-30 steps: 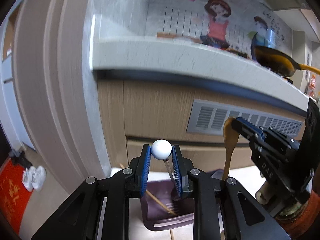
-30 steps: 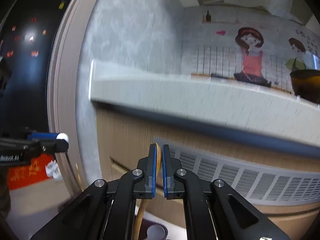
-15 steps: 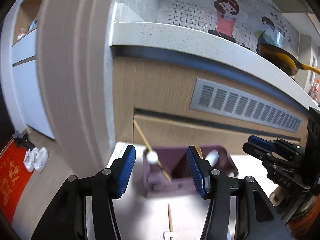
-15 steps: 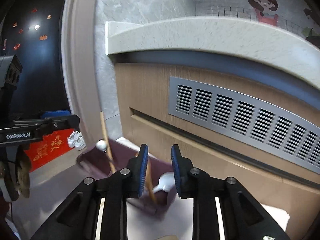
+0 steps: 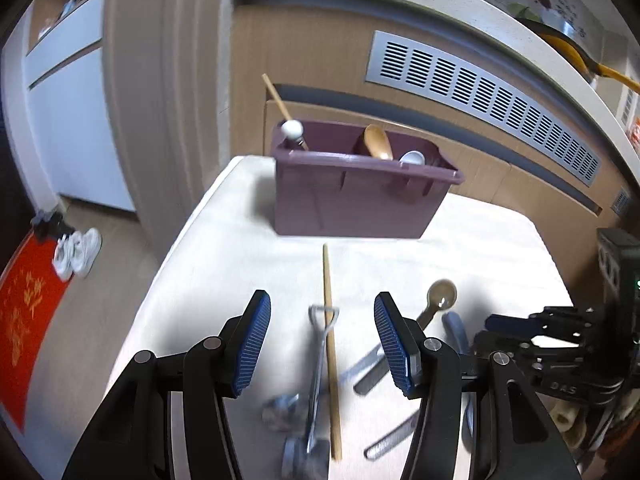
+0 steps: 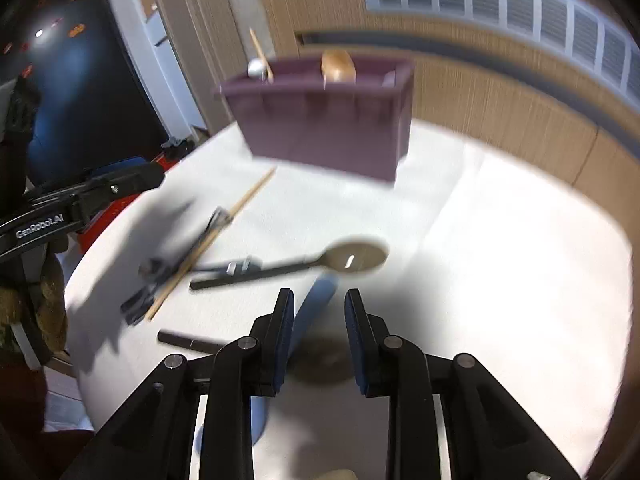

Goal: Organize utensils
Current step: 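Grasp the blue spoon with the right tool while the left tool grasps the dark grey spoon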

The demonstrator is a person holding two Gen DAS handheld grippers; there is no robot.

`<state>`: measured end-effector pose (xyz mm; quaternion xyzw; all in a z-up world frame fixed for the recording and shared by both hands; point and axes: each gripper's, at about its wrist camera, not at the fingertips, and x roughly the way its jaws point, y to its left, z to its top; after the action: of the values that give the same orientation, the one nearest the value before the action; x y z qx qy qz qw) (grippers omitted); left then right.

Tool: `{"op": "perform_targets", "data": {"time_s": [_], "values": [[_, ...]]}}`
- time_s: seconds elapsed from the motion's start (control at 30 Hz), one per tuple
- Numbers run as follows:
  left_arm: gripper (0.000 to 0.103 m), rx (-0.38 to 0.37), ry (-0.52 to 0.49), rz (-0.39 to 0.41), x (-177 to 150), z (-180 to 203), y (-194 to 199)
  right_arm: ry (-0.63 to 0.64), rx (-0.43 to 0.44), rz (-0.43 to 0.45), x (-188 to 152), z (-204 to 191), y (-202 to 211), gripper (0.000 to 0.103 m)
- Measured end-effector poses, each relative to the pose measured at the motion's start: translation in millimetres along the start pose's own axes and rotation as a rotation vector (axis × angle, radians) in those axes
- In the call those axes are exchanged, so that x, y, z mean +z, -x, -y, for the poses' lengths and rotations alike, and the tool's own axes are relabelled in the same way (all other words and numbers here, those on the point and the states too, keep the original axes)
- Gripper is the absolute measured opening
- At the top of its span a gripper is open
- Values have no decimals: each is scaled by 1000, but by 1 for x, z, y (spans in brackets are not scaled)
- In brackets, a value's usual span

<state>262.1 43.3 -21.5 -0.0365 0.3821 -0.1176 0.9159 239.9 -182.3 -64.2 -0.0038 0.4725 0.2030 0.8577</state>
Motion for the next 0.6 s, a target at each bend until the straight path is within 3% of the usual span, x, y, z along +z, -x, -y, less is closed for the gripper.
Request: {"op": "perform_targets", "data": {"time_s": [0.2,0.27,0.4,0.6], "values": [[55,-10,-19,-25,-19,2,2,-11,-36,-80,4,-15,-33,25],[55,-21,-15,-37,-19,0,0,19,-63,-54,3,-20,-33,24],[55,-62,-28,-76,-18,4,-10,50,-90,-55,8,-13,-30,11],[55,-145,-180,-134,-10,47,-33,3,-127,-4,19,27,-5,11]]}}
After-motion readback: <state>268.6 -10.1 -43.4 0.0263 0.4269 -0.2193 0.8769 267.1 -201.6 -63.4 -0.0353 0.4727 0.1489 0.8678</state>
